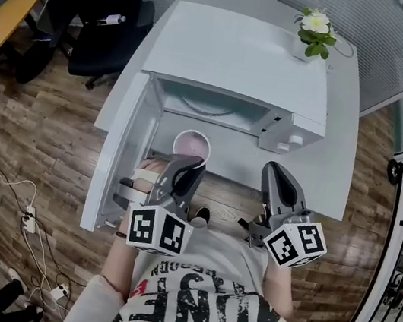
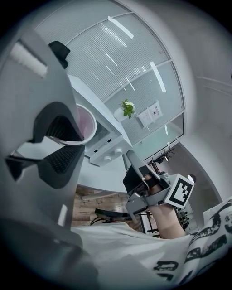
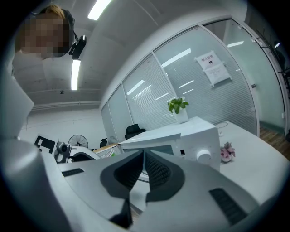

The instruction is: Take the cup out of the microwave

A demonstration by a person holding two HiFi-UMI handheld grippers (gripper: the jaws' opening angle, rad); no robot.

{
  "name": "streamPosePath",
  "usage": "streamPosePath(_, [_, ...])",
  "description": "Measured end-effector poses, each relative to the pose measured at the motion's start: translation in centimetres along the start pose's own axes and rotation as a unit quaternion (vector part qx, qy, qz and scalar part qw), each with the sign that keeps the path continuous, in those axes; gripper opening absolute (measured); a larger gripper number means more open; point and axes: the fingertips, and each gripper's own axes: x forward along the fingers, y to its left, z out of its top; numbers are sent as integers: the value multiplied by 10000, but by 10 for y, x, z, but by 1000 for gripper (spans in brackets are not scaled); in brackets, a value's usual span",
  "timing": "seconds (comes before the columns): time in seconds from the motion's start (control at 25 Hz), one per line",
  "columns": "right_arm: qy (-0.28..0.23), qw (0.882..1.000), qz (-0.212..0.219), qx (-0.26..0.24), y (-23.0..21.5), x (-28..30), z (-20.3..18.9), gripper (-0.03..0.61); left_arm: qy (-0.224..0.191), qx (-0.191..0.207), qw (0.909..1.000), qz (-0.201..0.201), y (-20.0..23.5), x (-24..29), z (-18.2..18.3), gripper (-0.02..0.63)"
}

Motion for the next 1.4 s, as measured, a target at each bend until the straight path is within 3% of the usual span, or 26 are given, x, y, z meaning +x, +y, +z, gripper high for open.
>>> streamPosePath(0.24, [-16, 10000, 5, -23, 19, 1, 0, 21, -348, -186, 9991, -181, -6, -9, 5, 40])
streamPosePath(0.48, [-32, 10000, -30, 14, 23, -8, -2, 21, -385, -220, 9988, -220, -17, -10, 8, 40])
streamPosePath(0.68, [-62, 9999, -109, -16, 15, -16, 0, 21, -409, -596, 9974, 4, -11, -11, 4, 40])
streamPosePath(1.04, [-95, 9999, -51, -29, 5, -25, 2, 21, -312, -852, 9949, 441, 0, -8, -6, 40])
streamPosePath(1.4, [-132, 9999, -6, -36, -6, -34, 4, 21, -555, -1688, 9804, 847, 9, -8, -11, 40])
